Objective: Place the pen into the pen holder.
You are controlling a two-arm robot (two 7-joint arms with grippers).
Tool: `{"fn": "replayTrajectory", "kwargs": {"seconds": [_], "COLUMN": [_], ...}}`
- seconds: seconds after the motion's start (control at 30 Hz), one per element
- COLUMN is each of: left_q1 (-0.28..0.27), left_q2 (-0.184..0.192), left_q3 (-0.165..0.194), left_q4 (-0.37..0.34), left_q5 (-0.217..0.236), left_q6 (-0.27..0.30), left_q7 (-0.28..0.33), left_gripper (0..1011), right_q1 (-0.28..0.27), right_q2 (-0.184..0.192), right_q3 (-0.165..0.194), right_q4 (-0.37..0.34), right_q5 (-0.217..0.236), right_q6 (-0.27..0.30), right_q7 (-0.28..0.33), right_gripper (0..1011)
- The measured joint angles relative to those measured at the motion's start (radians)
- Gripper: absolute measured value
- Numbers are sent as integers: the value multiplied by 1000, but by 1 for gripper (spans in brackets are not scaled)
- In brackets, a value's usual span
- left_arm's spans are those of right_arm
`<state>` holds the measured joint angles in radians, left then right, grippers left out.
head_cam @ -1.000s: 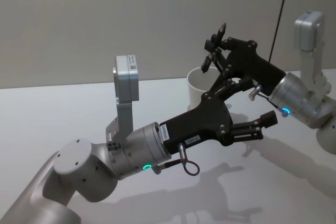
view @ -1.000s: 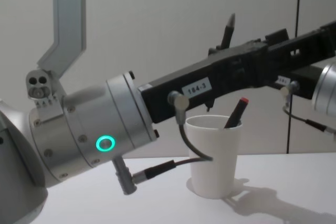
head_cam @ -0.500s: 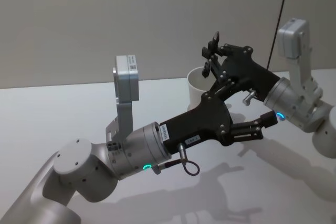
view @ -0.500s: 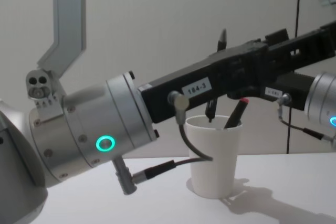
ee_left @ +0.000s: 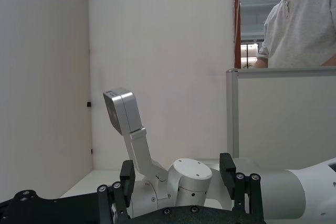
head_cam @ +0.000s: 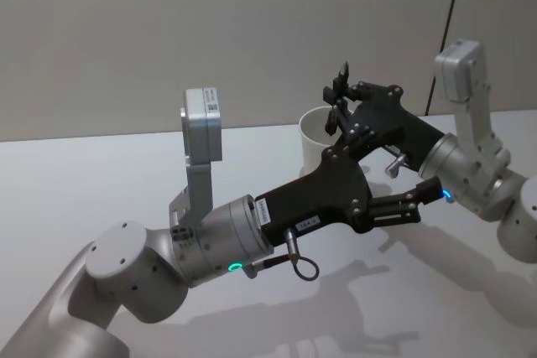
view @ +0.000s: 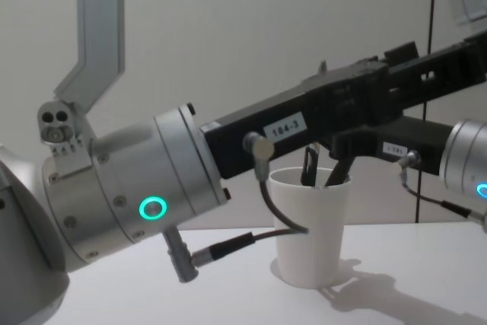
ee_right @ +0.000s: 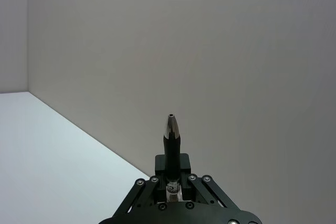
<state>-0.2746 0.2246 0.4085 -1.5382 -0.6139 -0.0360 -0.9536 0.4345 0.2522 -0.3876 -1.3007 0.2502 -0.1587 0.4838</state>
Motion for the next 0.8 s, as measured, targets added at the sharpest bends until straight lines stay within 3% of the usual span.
{"fn": "replayTrajectory", "kwargs": {"seconds": [0.17, 0.8], "left_q1": [0, 0], "left_q2": [0, 0], "left_q3": [0, 0], "left_q4": [0, 0], "left_q5": [0, 0], "left_q6": [0, 0], "left_q7": [0, 0], "left_gripper": [1001, 1001], "right_q1": [-6, -16], "right_q2": [2, 4], "right_q3": [-2, -6], "right_q4": [-5, -13], "right_q5": [-1, -4], "right_q6": [11, 31], "right_q7": [-12, -32], "right_gripper": [170, 768]}}
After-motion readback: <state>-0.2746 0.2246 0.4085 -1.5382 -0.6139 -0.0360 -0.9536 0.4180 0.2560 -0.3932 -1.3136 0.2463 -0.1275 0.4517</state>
